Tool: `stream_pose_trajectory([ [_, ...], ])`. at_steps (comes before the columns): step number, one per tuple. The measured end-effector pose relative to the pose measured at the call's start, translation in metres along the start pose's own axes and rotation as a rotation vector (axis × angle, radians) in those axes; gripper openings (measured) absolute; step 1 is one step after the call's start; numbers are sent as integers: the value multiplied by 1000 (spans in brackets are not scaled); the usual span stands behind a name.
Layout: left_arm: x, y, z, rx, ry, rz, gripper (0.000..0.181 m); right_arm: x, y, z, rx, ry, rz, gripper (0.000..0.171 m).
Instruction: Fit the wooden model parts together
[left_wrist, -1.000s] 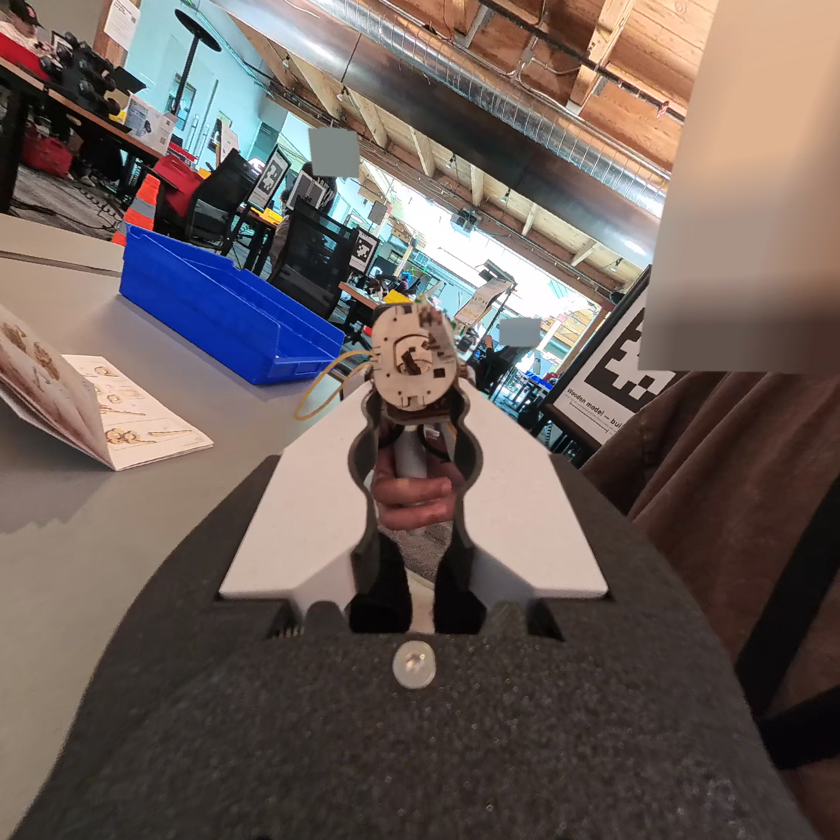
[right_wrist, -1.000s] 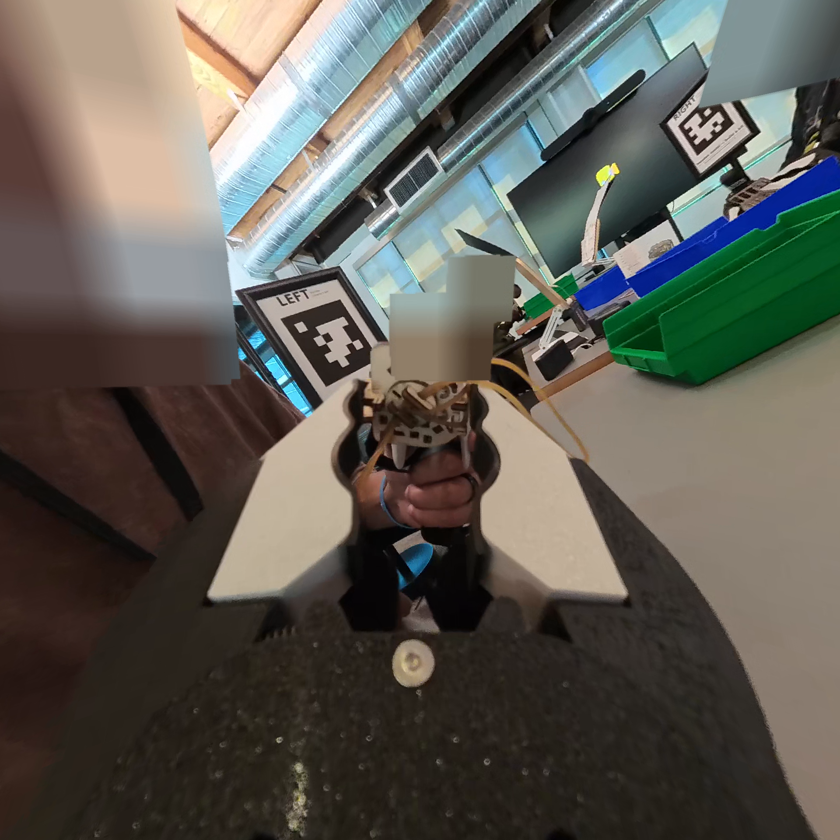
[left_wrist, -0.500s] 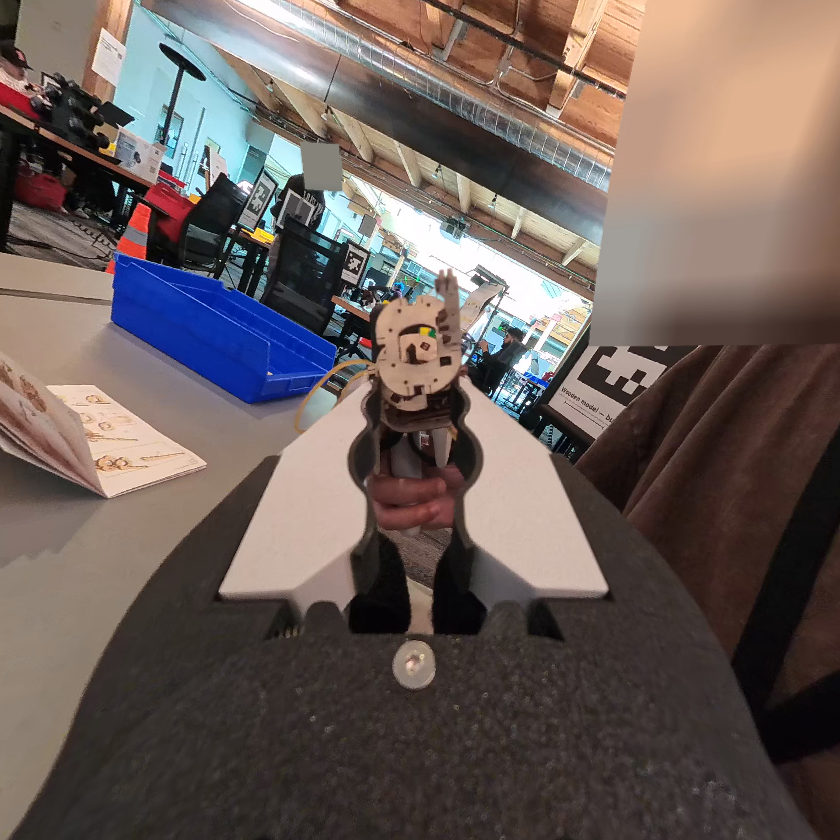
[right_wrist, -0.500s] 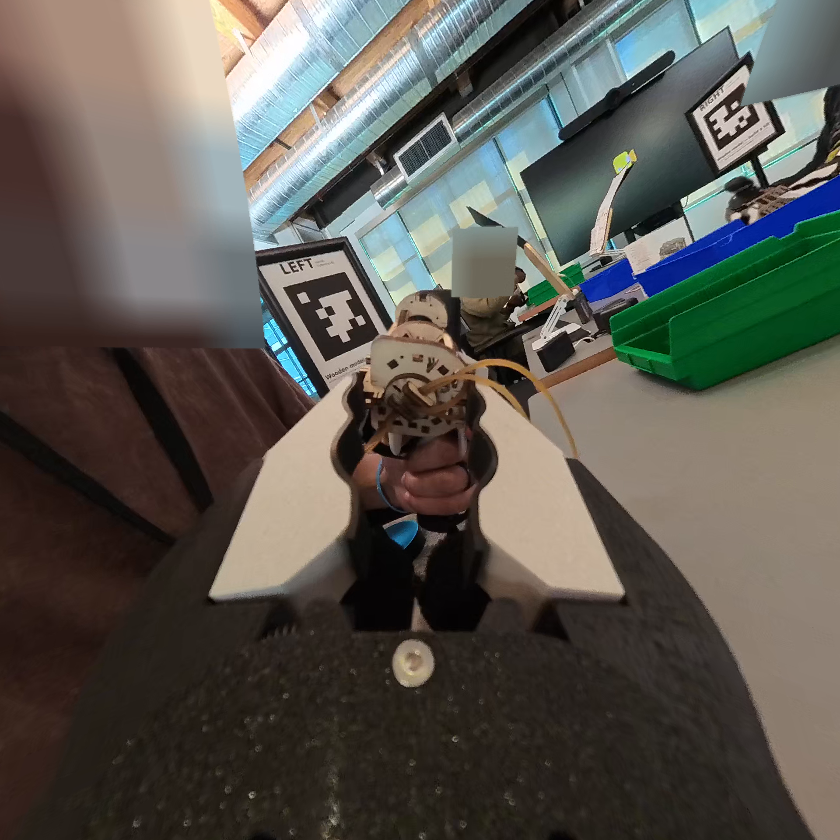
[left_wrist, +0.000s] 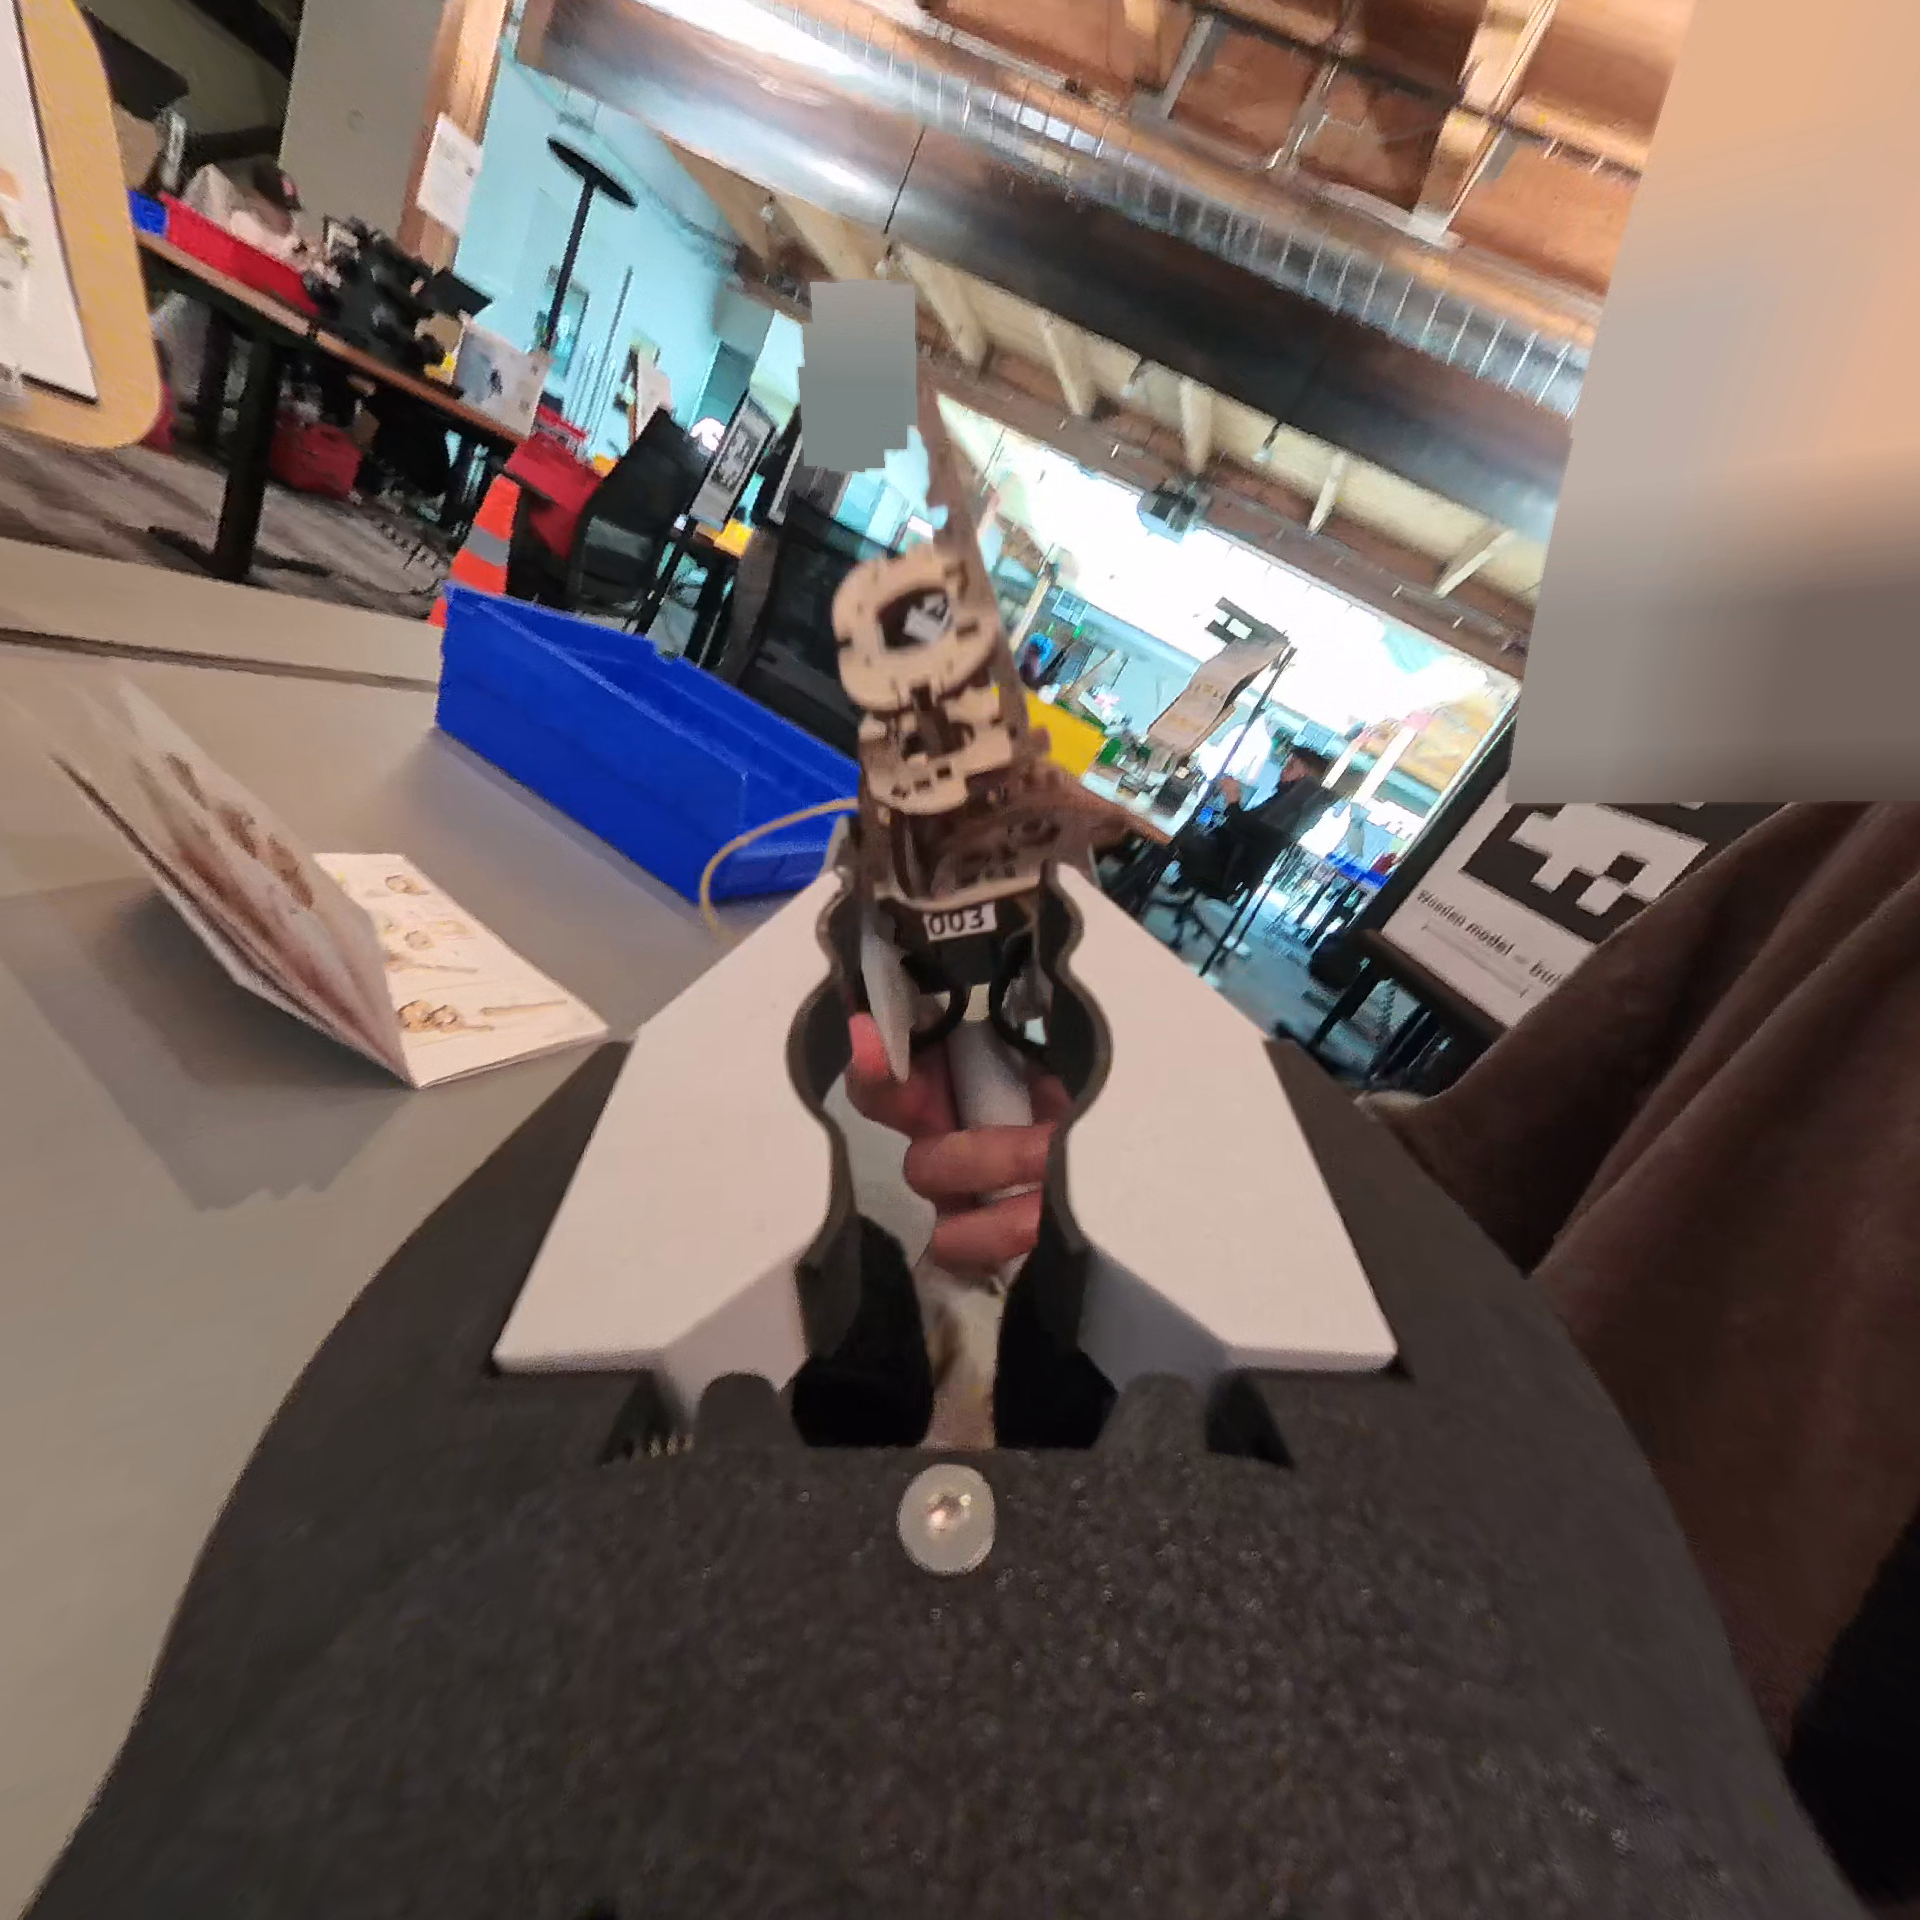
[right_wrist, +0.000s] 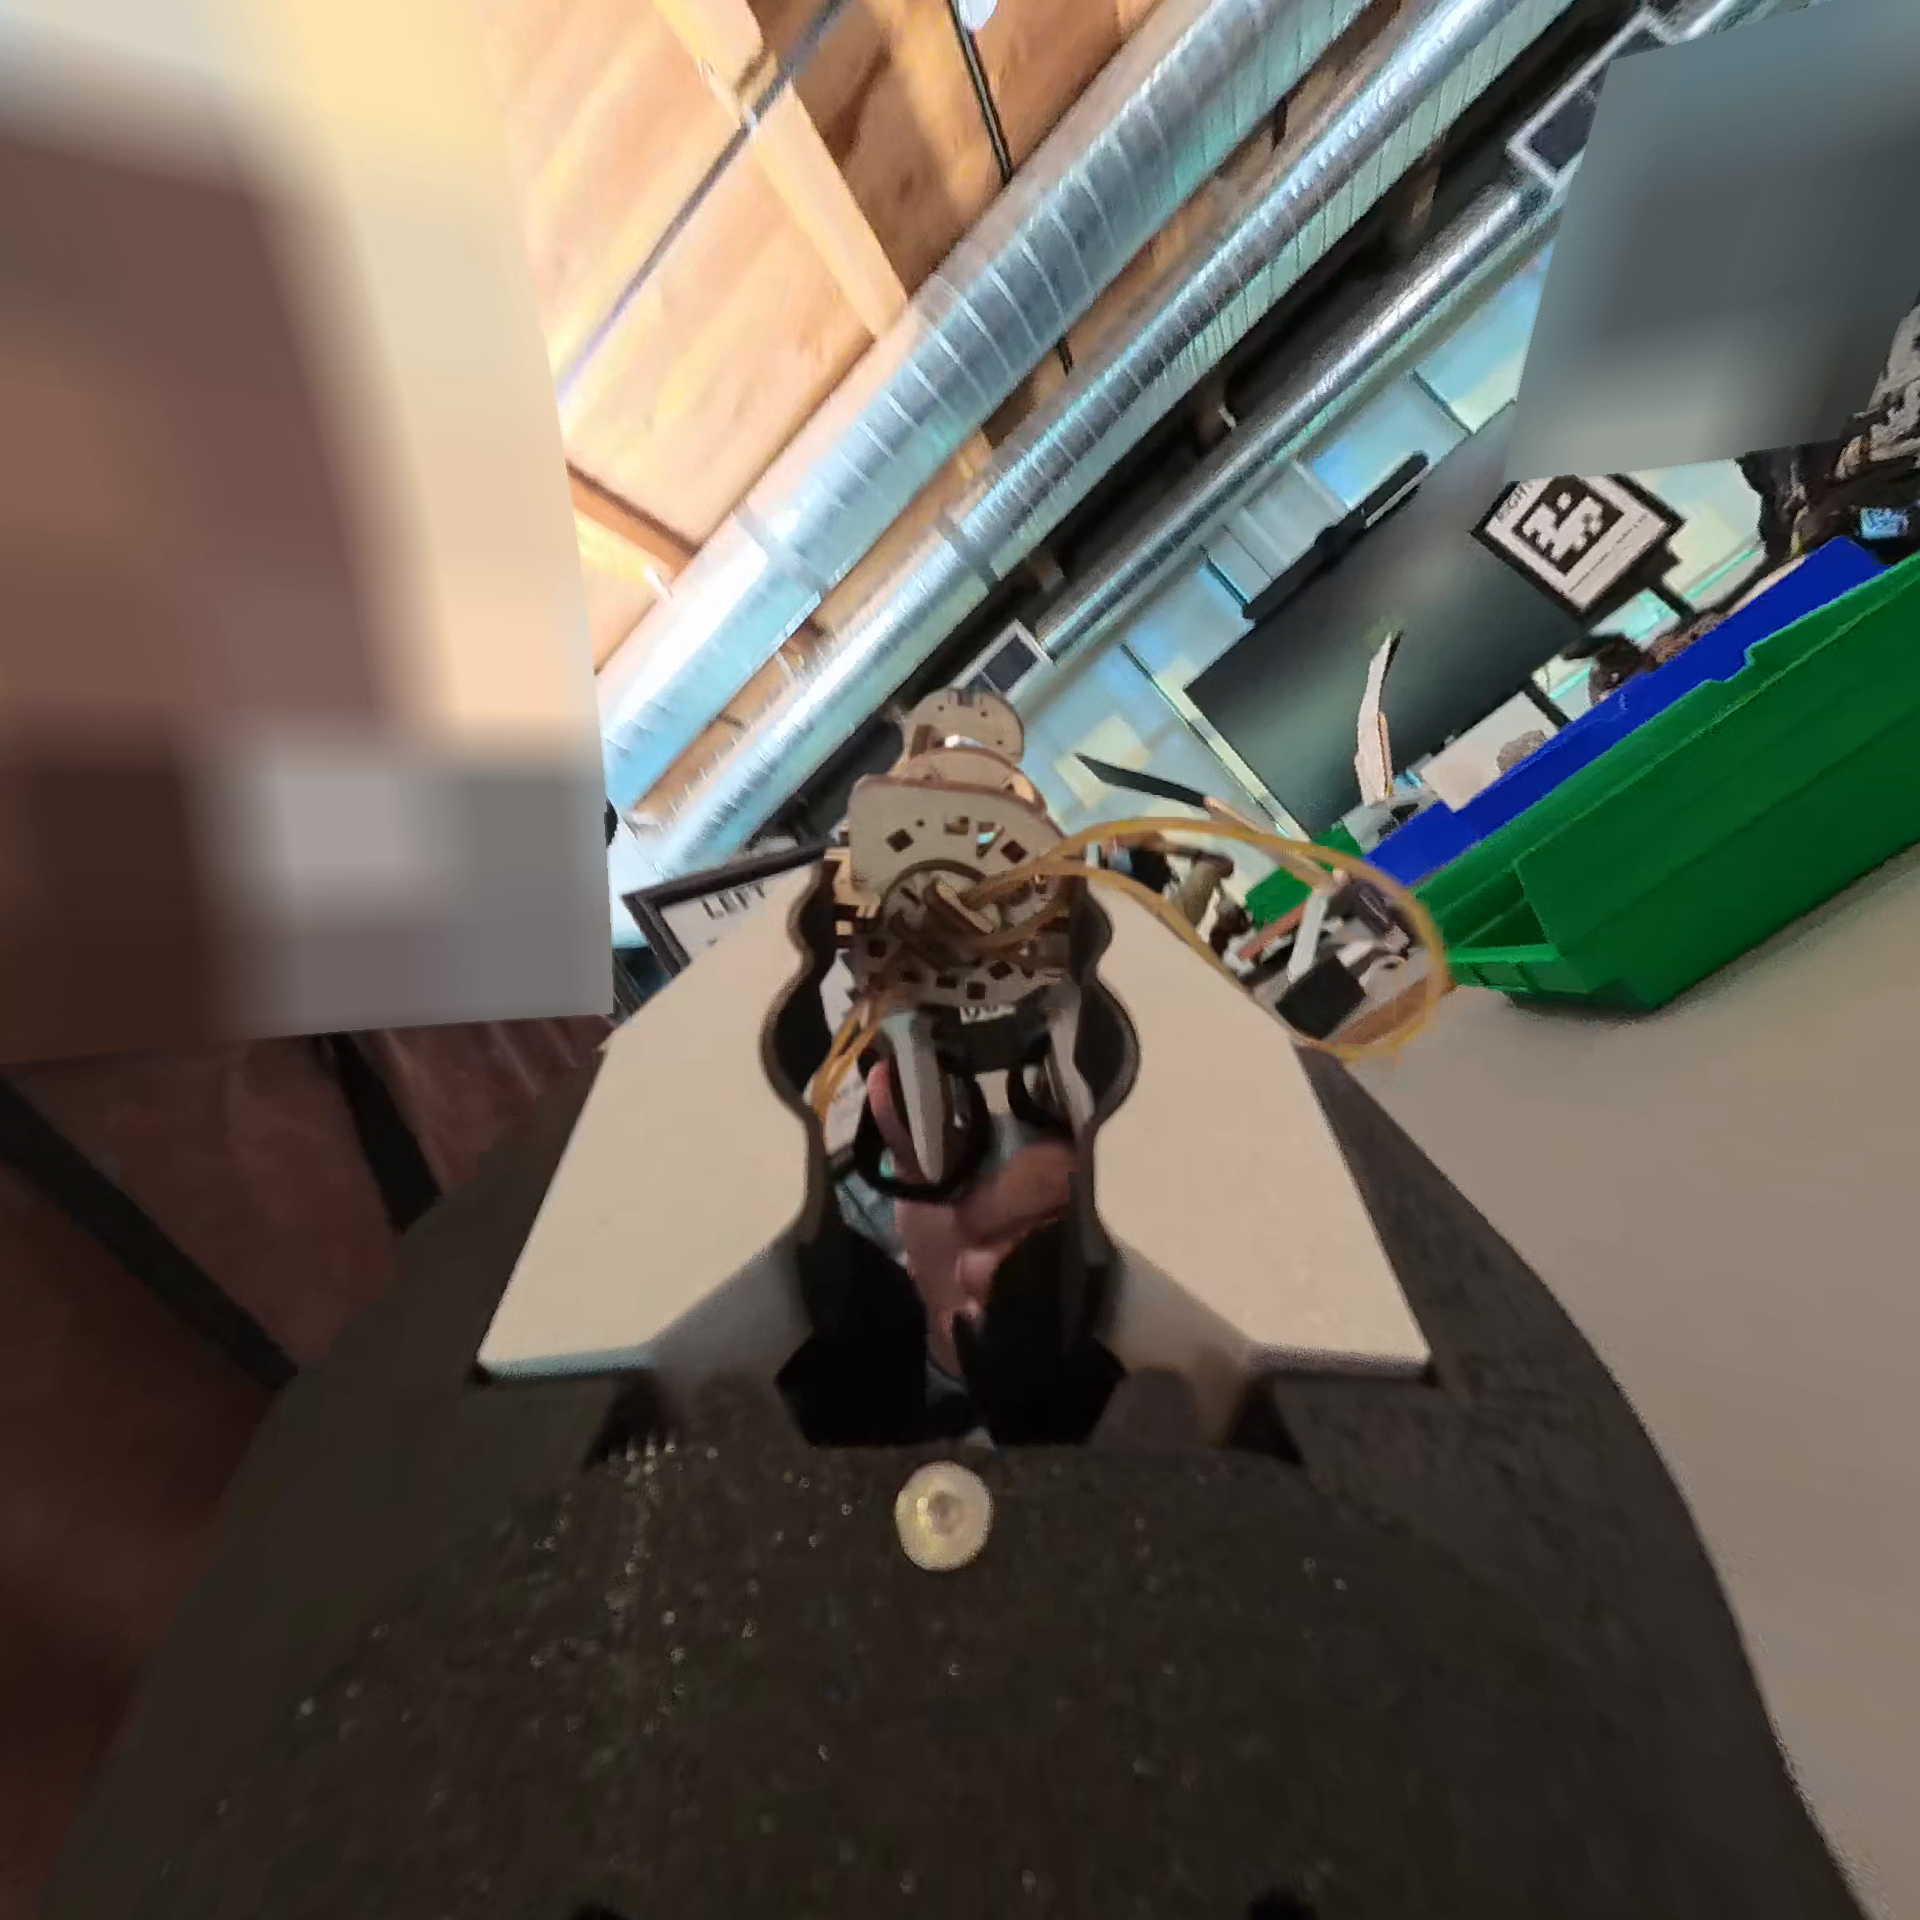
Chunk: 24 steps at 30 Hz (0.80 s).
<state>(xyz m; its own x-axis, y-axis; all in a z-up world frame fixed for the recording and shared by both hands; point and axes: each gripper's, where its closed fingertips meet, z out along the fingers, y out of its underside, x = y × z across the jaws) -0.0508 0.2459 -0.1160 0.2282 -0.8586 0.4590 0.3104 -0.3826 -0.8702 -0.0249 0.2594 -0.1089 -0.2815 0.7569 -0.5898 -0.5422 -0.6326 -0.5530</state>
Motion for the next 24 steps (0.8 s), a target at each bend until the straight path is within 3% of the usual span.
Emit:
stream_pose_trajectory([
  [3, -1, 21, 10, -97, -50, 56, 37, 4, 4, 5, 59, 15, -43, 44],
  [17, 0, 6, 8, 34, -60, -44, 36, 6, 15, 17, 119, 36, -145, 45],
  [24, -2, 4, 7, 30, -80, 2, 32, 6, 15, 19, 76, 31, -139, 44],
])
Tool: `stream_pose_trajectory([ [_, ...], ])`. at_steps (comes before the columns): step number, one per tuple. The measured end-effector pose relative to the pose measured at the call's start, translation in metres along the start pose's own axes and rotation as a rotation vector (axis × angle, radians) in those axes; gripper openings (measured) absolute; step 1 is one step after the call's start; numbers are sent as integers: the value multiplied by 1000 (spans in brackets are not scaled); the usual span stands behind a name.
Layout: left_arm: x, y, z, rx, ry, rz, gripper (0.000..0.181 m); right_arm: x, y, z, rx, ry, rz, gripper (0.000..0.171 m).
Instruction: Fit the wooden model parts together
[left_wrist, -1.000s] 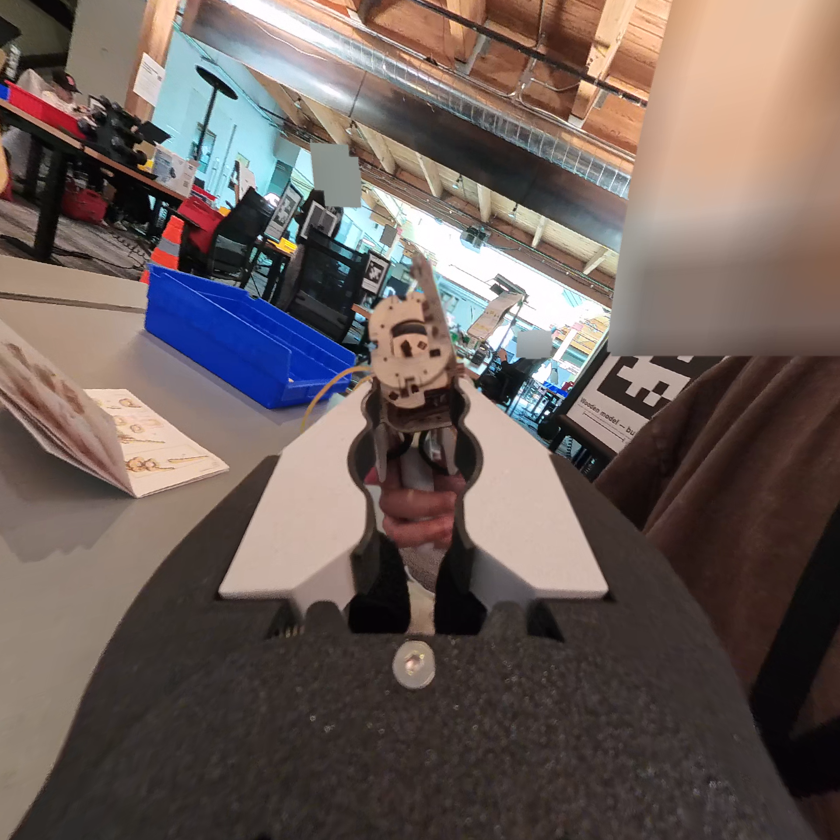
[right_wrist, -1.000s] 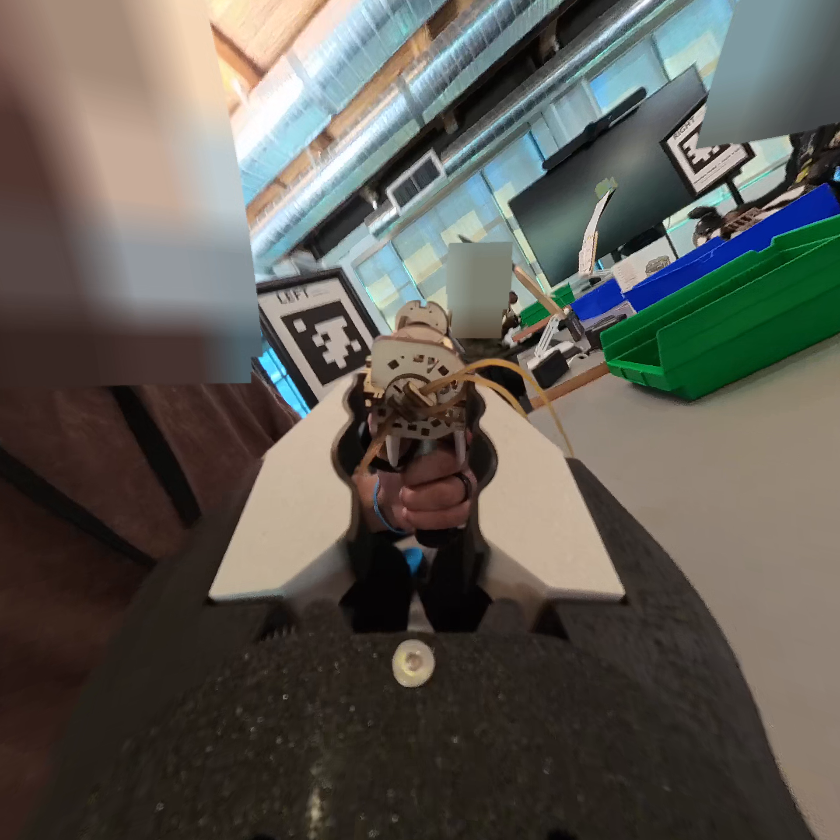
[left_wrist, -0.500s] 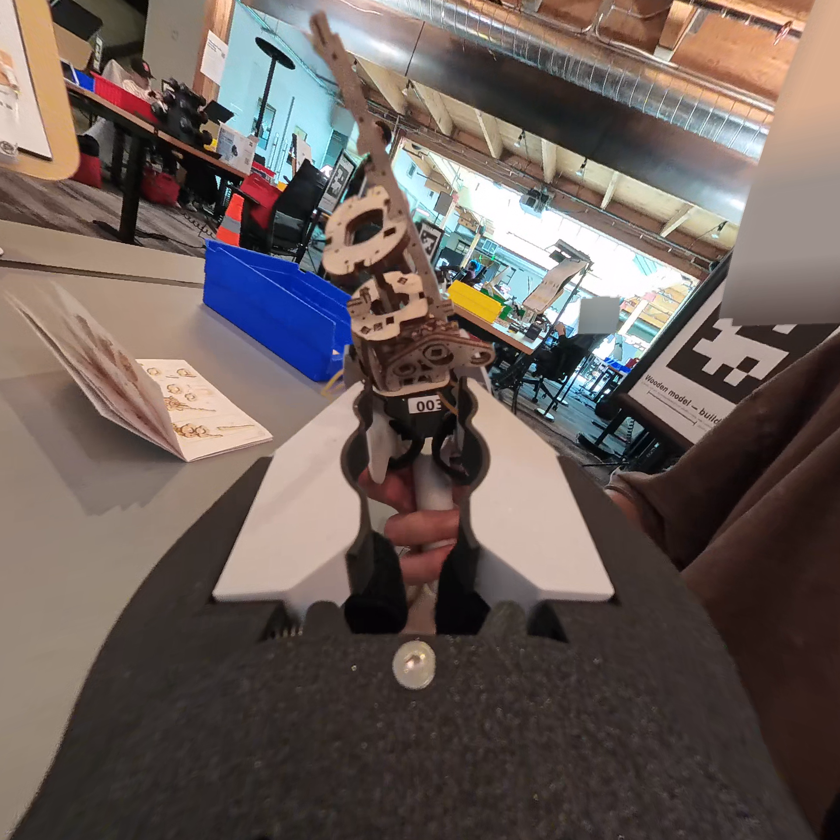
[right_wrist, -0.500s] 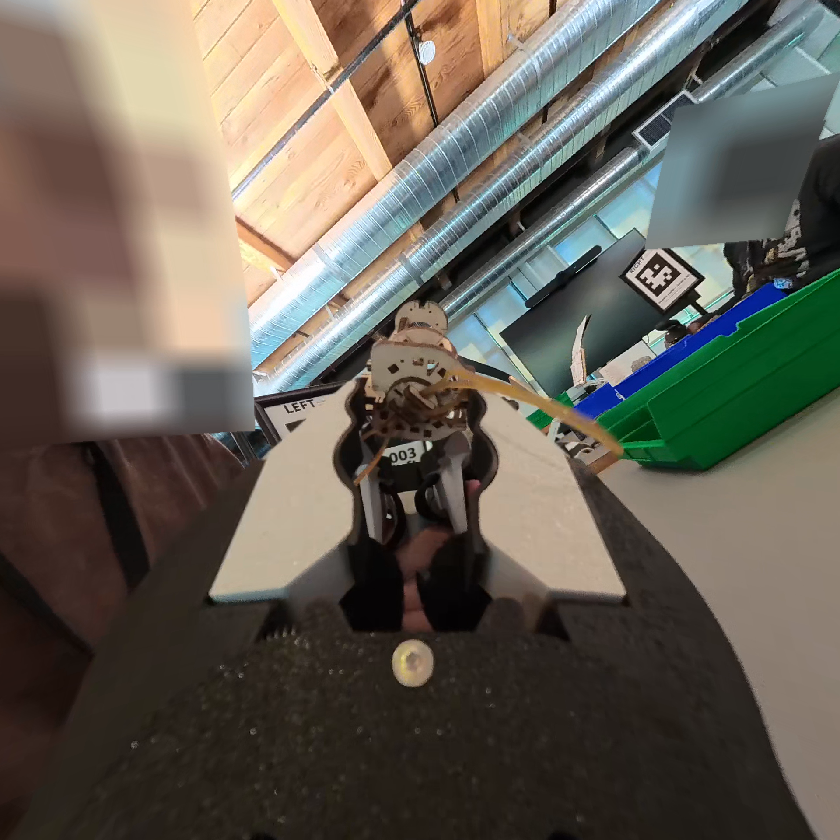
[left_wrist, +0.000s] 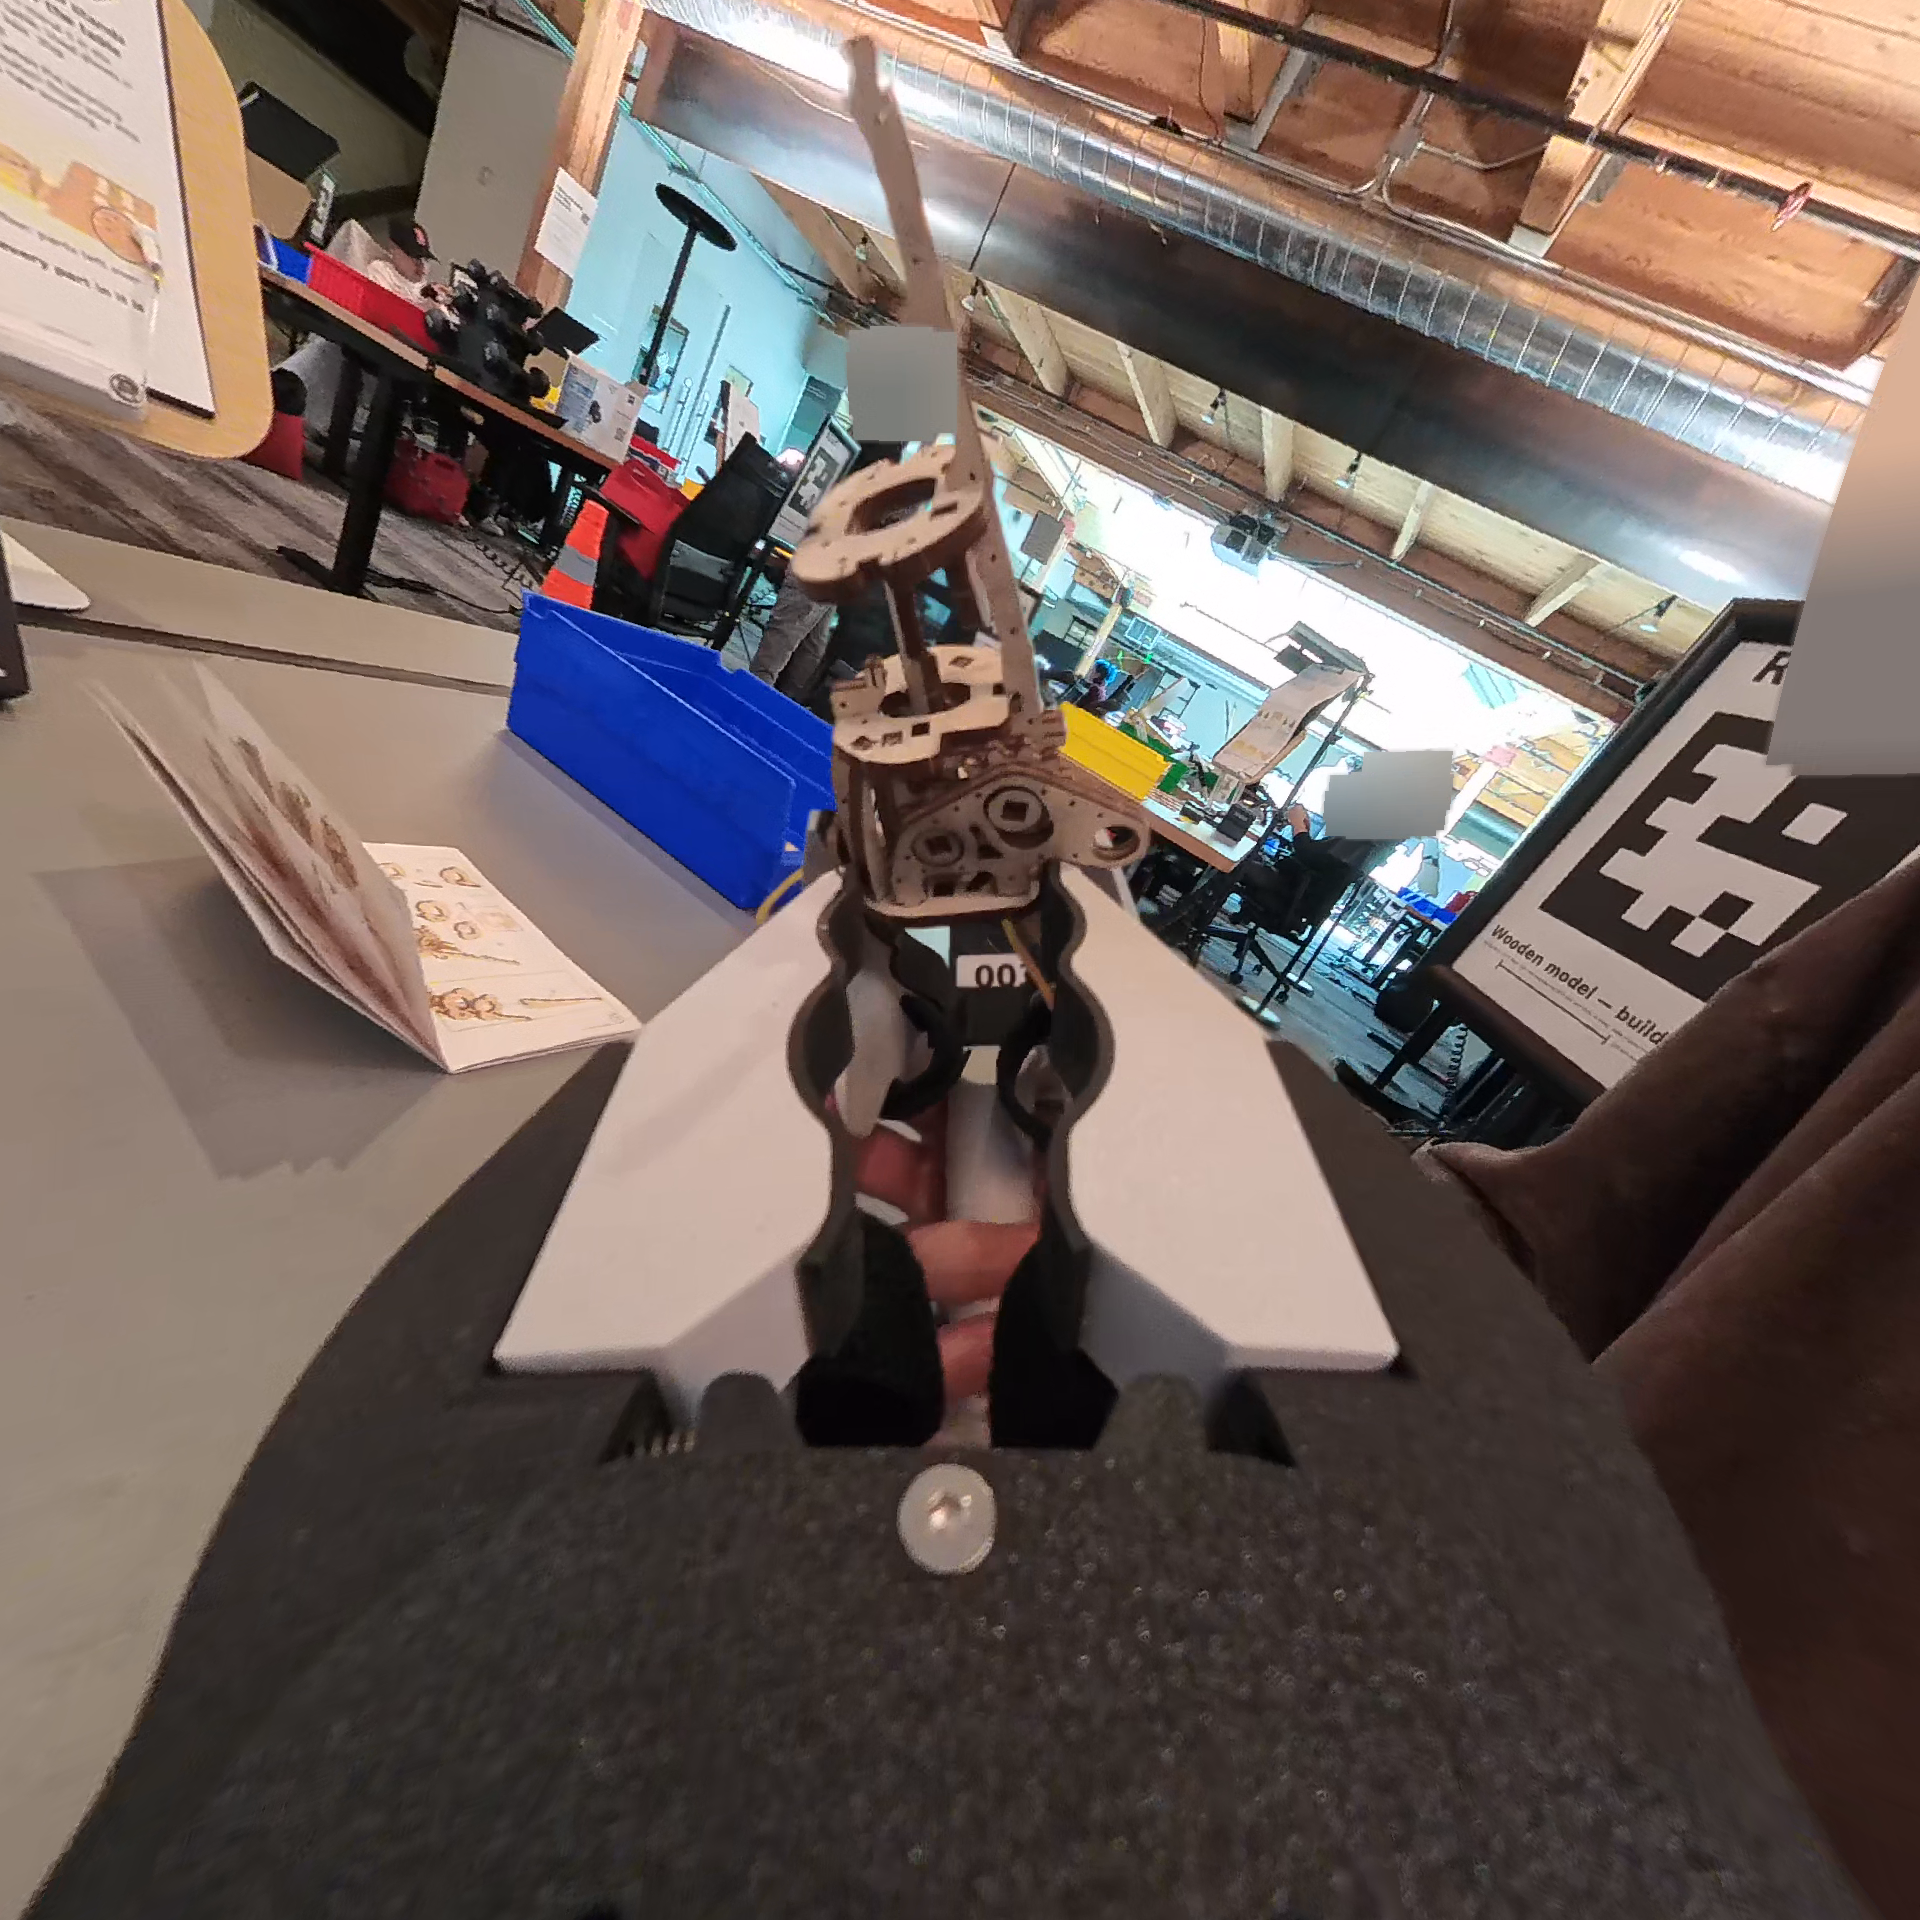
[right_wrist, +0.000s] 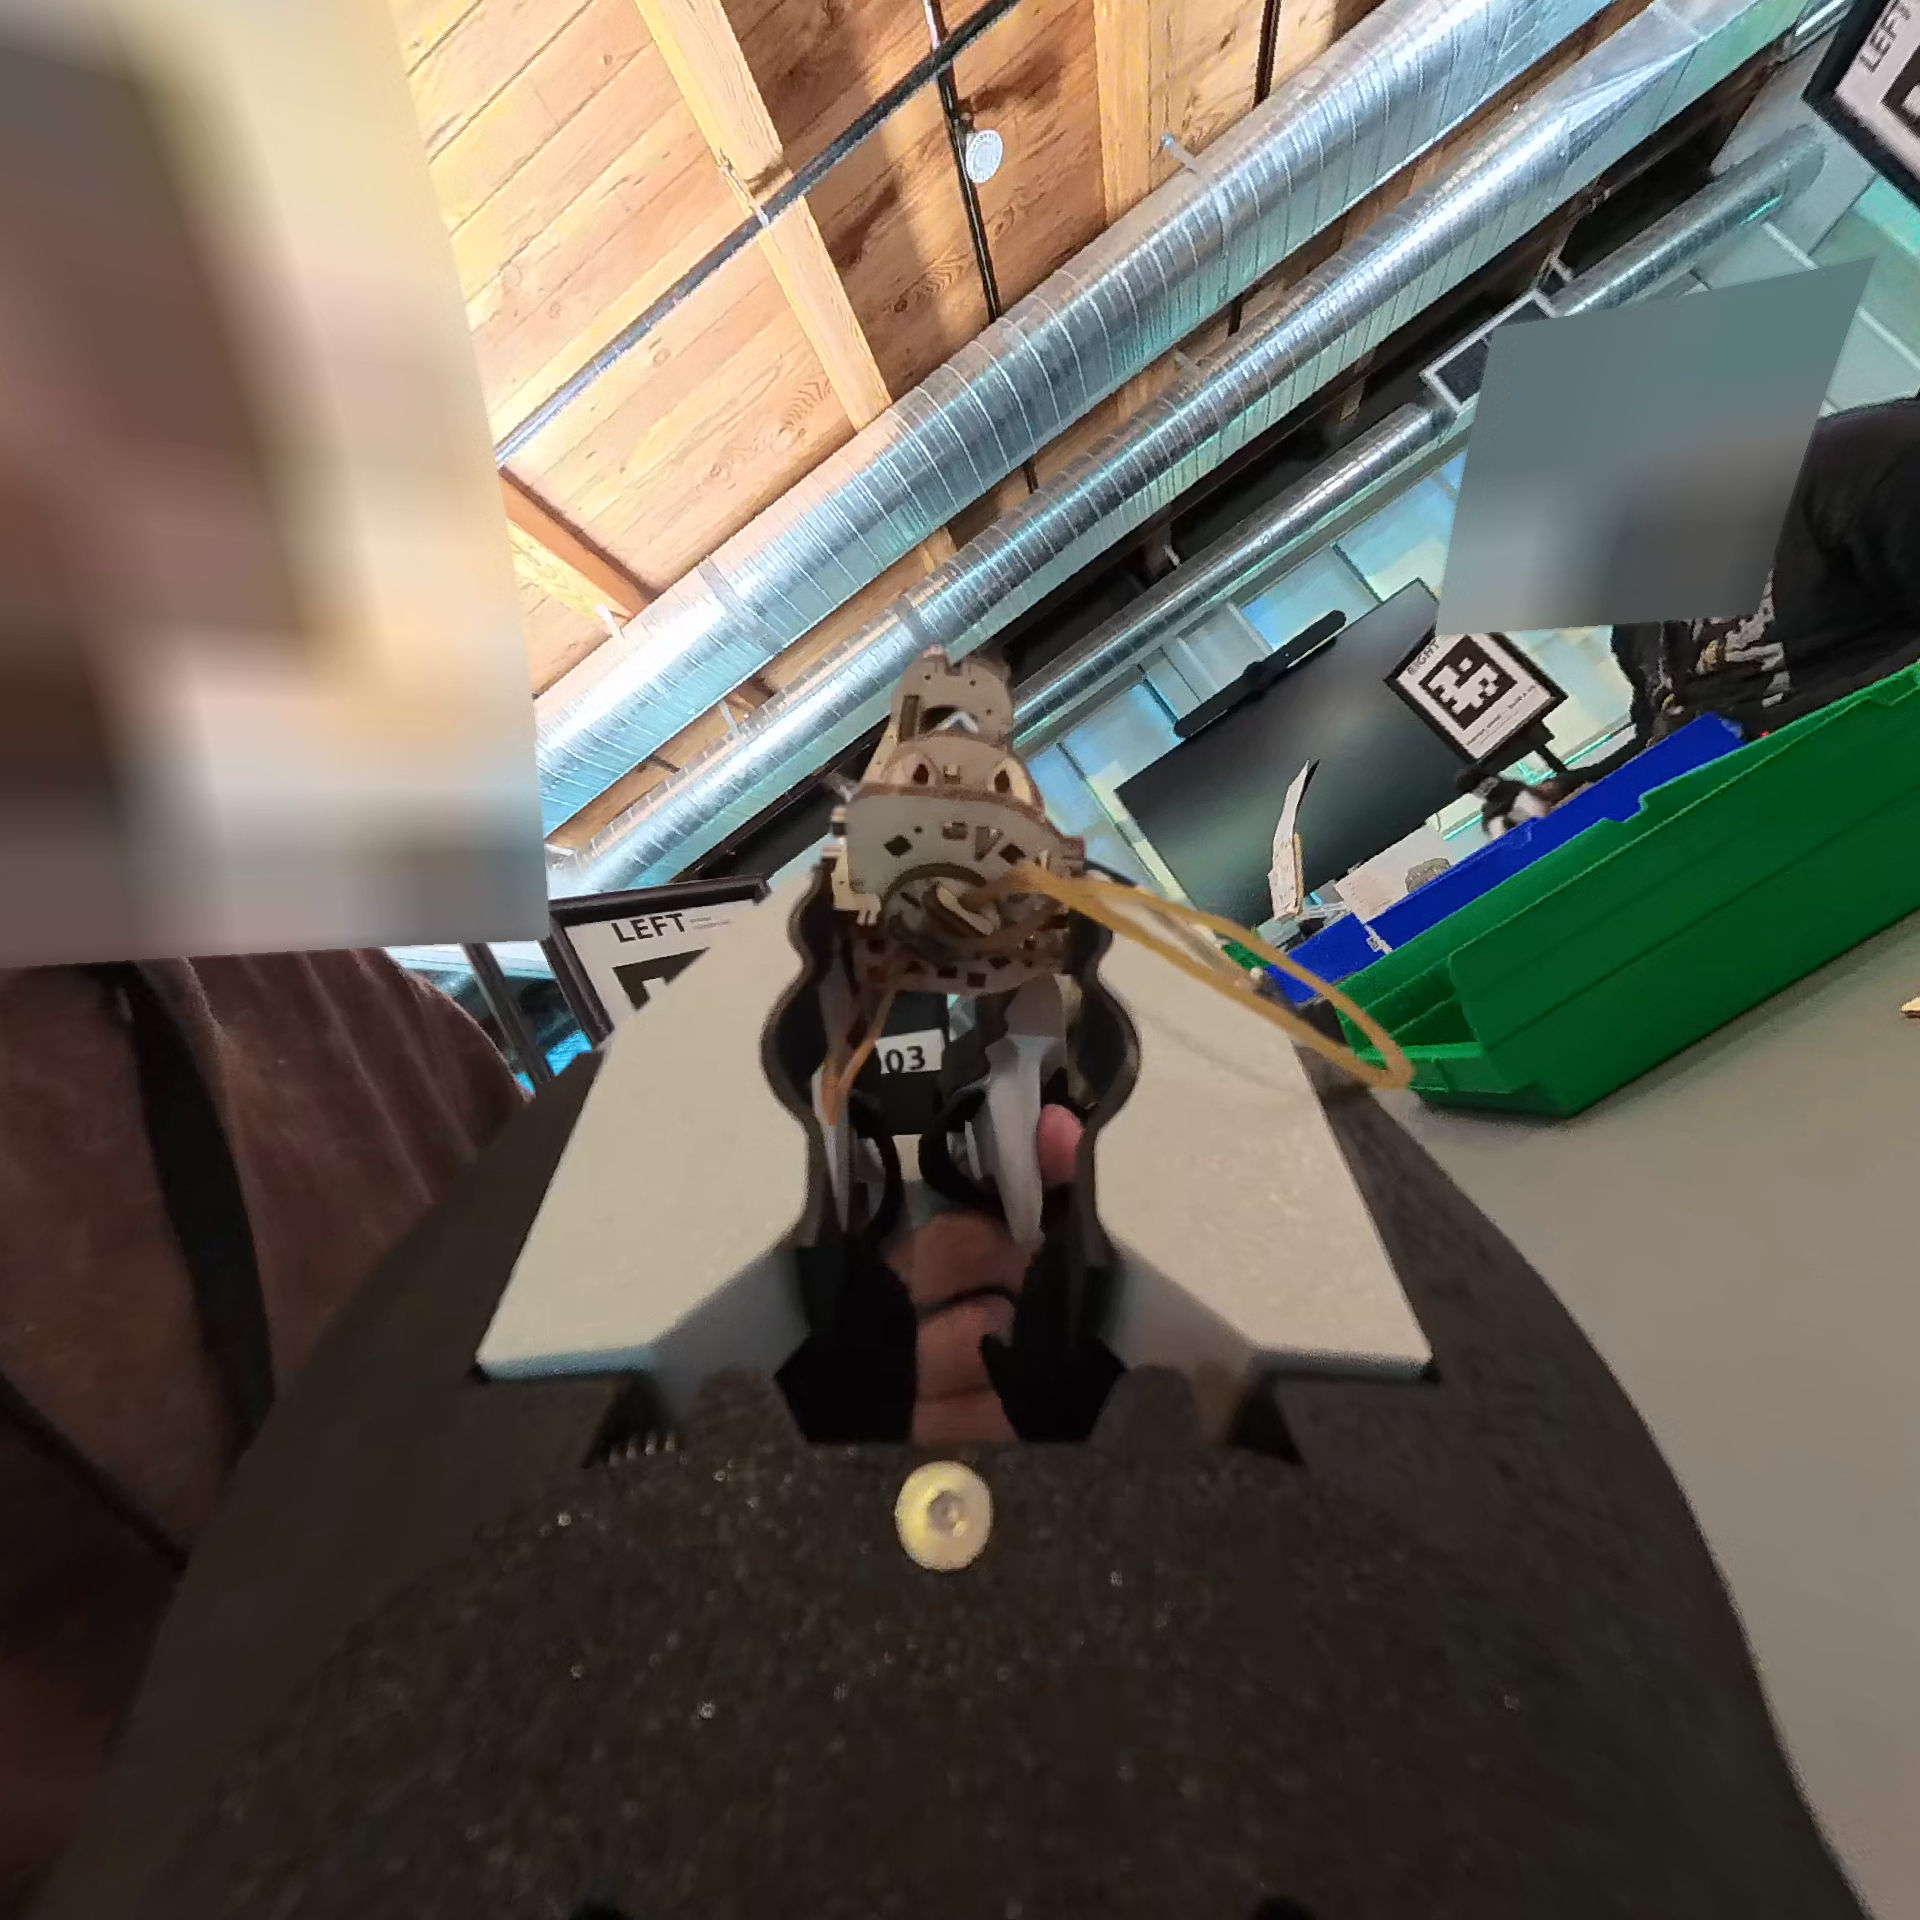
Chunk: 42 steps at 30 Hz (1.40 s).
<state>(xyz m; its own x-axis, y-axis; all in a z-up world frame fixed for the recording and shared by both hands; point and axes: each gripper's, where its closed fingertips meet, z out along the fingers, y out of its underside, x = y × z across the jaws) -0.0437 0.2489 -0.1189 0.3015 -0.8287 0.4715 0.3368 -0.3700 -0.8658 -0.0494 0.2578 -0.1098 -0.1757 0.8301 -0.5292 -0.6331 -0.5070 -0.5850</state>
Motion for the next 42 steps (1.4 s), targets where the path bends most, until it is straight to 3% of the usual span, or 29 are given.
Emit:
stream_pose_trajectory([
  [5, -7, -7, -4, 6, -40, 70, 32, 11, -5, -6, -35, 37, 26, 55],
  [7, -10, -7, -5, -10, -61, 109, 31, 11, -7, -8, -65, 36, 16, 48],
  [9, -18, -6, -6, -44, -122, 213, 32, 16, -9, -11, -99, 64, -25, 51],
  [11, -35, -2, -9, -139, -239, 422, 32, 24, -11, -17, -157, 118, -97, 56],
  [15, -68, 6, -19, -365, -467, 1083, 31, 43, -14, -36, -354, 265, -304, 60],
  [19, -99, 17, -28, -546, -591, 1435, 32, 48, -7, -49, -496, 327, -433, 60],
  [28, -138, 37, -42, -759, -645, 1721, 30, 79, 13, -72, -730, 544, -565, 46],
  [36, -137, 48, -38, -787, -624, 1854, 32, 85, 43, -78, -818, 614, -451, 25],
  [40, -135, 51, -37, -789, -616, 1883, 31, 89, 46, -82, -840, 656, -476, 2],
  [42, -135, 51, -37, -793, -616, 1886, 31, 88, 47, -81, -841, 660, -481, 2],
])
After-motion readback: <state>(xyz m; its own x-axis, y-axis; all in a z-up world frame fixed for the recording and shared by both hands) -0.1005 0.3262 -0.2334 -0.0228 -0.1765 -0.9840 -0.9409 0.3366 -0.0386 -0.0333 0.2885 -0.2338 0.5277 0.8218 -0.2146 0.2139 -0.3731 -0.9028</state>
